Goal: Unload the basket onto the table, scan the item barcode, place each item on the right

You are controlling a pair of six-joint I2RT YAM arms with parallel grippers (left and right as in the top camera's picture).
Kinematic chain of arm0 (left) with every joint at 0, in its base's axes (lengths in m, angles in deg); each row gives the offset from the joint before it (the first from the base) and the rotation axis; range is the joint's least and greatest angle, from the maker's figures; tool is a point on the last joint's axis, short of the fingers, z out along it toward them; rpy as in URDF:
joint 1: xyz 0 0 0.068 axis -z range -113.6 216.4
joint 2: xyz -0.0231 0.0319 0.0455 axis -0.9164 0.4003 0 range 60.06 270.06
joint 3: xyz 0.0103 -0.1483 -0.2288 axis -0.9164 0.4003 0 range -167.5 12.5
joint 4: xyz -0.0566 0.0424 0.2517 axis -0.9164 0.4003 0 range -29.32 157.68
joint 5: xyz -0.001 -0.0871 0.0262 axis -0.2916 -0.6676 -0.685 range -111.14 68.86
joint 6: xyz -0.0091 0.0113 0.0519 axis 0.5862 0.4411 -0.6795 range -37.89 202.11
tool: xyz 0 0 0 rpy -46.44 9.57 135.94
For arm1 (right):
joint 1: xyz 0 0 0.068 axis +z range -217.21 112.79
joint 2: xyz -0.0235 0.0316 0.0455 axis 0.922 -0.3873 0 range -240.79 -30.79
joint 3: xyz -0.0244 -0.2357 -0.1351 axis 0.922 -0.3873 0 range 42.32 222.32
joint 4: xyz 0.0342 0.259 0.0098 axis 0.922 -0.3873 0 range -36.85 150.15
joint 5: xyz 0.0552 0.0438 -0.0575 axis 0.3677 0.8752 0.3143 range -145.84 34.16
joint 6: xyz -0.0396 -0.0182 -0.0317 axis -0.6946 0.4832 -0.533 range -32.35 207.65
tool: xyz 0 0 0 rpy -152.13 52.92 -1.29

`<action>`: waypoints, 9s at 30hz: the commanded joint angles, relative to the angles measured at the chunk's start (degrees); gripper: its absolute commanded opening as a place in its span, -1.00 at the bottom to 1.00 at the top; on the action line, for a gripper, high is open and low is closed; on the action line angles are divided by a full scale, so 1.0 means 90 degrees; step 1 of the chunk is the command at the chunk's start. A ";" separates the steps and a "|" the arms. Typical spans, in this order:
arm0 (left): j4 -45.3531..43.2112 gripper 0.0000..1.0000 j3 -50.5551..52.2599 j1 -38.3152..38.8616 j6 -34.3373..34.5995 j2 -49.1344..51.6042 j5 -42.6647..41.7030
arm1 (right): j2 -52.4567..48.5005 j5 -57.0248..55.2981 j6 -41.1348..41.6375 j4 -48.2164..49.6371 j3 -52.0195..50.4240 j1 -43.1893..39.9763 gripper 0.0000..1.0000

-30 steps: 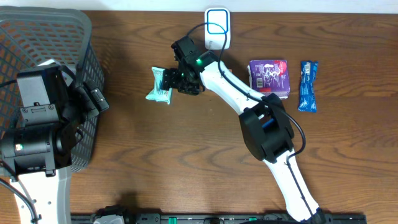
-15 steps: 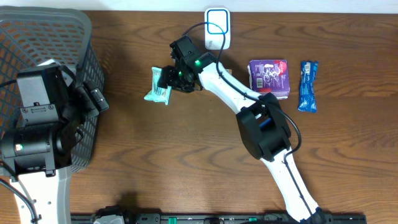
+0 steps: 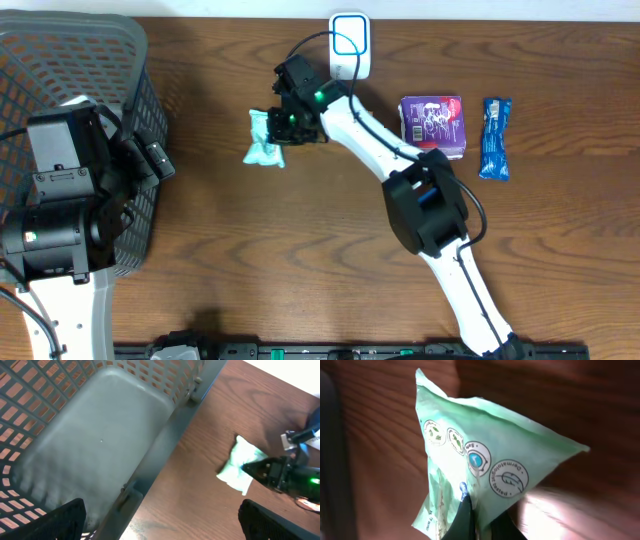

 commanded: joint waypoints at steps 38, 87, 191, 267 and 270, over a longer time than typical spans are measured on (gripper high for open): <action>0.0019 0.96 -0.0121 -0.0027 0.0032 0.0005 0.0056 | 0.0508 -0.6390 -0.2900 -0.1455 -0.0029 0.0767 0.54; 0.0019 0.96 -0.0121 -0.0027 0.0032 0.0005 0.0056 | 0.0928 -0.0413 -0.2246 -0.1365 -0.0039 -0.0134 -0.98; 0.0019 0.96 -0.0121 -0.0027 0.0032 0.0005 0.0056 | 0.0000 -0.2135 -0.0865 -0.1744 0.0017 -0.0299 -0.41; 0.0019 0.96 -0.0121 -0.0027 0.0034 0.0005 0.0056 | 0.1054 -0.2795 -0.2603 -0.5095 0.2351 -0.3492 0.99; 0.0019 0.96 -0.0121 -0.0027 0.0032 0.0005 0.0056 | 0.1054 -0.2805 -0.2606 -0.5149 0.2297 -0.3842 0.98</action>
